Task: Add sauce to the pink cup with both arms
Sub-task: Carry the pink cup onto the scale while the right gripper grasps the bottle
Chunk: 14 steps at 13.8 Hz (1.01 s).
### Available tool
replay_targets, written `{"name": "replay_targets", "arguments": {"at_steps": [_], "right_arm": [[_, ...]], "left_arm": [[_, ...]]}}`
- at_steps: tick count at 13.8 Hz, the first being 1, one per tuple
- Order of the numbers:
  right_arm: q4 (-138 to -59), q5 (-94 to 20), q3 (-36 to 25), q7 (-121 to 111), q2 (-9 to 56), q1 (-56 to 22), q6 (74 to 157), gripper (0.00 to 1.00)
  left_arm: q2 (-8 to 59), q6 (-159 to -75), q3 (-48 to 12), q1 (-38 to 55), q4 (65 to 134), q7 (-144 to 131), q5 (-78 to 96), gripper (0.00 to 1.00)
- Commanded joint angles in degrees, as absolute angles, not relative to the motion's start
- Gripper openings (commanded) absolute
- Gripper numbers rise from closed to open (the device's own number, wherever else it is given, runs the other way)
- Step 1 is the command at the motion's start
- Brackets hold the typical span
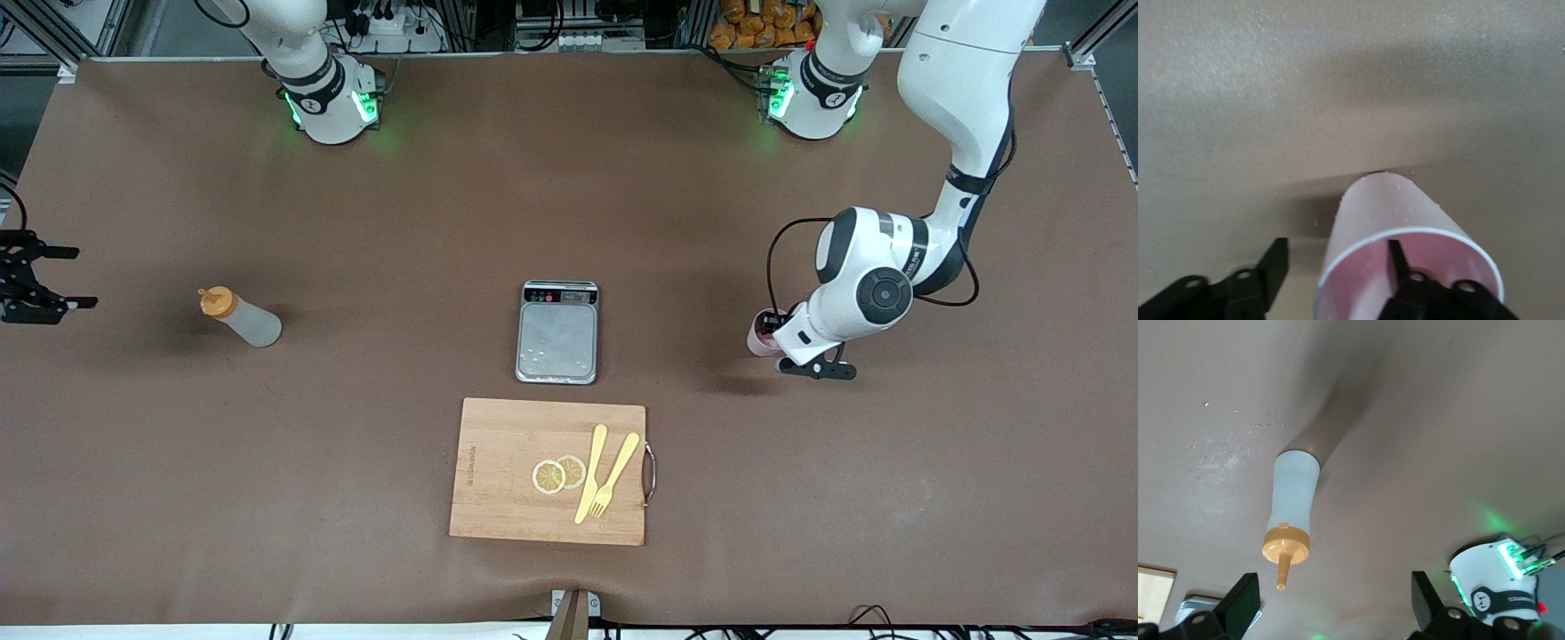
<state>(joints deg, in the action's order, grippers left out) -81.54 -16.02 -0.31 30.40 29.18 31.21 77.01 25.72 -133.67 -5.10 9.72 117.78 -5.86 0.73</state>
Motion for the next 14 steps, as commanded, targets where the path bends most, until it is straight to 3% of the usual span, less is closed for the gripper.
{"name": "replay_targets", "arguments": {"at_steps": [1,9,14], "right_arm": [[-78.9,-20.5,0.6,31.5,33.9,34.5,76.1,1.0],[-79.4,-29.3,0.6,34.5,42.6,37.3,75.9,1.0],[-79.2,-36.2,0.6,35.2,49.3,38.5,75.9,1.0]], "left_arm": [[26.4,-133.5,-5.2,9.5,116.3,-5.7,-1.3,0.0],[21.9,-129.7,-7.7,10.2,115.9,-10.8,-1.2,0.0],[21.2,-116.4,-14.6,10.6,105.8,-21.2,0.5,0.0]]}}
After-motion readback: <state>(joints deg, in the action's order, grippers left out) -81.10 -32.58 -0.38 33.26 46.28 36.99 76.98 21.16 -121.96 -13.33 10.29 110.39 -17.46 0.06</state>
